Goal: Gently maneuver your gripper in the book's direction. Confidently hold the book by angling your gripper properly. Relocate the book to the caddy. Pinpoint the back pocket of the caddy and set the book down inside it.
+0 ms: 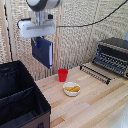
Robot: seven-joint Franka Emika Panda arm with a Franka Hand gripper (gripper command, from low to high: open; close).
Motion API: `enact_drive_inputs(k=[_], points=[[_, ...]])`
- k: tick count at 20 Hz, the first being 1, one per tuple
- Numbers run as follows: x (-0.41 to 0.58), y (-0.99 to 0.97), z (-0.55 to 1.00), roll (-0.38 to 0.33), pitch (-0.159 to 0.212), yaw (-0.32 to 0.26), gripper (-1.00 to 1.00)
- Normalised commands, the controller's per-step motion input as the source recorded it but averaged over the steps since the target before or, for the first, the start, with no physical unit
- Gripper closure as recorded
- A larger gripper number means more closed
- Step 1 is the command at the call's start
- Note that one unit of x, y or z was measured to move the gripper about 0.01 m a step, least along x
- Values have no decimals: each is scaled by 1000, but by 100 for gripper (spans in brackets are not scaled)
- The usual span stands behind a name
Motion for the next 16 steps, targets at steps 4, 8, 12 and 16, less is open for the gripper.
enact_drive_inputs(k=[4, 8, 12, 16], points=[[-24, 0, 777, 19, 0, -315, 100], [-34, 0, 746, 15, -4, -336, 100], [0, 32, 593, 0, -8, -349, 100], [0, 282, 227, -7, -13, -319, 100]])
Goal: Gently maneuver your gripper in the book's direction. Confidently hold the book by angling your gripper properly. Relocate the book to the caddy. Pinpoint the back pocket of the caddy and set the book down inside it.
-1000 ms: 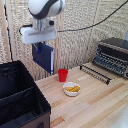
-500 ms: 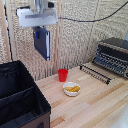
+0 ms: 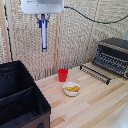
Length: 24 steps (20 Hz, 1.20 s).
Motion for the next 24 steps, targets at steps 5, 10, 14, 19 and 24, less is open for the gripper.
enact_drive_inputs(k=[5, 10, 14, 19, 24], points=[[0, 529, 61, -16, -13, -259, 100], [0, 555, 46, -16, -10, -251, 100], [0, 604, 59, -18, -9, -232, 100], [0, 624, 68, -19, -11, -224, 100], [0, 697, 88, -22, -9, -193, 100]])
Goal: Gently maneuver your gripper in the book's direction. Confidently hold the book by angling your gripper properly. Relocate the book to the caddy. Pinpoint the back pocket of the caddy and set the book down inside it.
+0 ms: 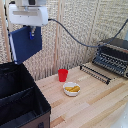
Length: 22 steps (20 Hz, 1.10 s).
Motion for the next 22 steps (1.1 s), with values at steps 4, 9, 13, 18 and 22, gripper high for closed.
enact_drive_inputs(k=[4, 9, 13, 18, 22], points=[[0, 732, 124, -23, -8, -175, 100], [10, 756, 246, -29, -20, -158, 100], [55, 773, 380, -36, -32, -143, 100], [102, 761, 256, -40, -17, -129, 100], [376, 428, -82, -32, 1, -75, 100]])
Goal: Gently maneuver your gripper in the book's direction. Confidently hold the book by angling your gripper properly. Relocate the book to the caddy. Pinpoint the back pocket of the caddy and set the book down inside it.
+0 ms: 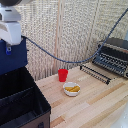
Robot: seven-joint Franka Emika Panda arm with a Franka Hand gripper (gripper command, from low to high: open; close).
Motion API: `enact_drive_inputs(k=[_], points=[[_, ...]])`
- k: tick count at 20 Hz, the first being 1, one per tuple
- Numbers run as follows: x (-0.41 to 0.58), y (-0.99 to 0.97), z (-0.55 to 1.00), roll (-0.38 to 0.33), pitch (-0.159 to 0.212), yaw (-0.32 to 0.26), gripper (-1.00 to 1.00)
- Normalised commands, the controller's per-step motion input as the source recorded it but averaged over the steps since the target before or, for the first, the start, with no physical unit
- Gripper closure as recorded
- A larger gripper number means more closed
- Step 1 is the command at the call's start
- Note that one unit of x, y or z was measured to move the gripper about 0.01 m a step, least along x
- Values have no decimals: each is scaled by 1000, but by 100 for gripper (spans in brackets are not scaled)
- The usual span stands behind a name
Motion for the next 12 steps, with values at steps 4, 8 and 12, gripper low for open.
enact_drive_inputs(k=[4, 8, 12], points=[[209, 177, -91, -3, 0, -3, -100], [18, 40, 22, 0, 20, 3, -100], [199, -209, 135, 34, 43, 36, -100]])
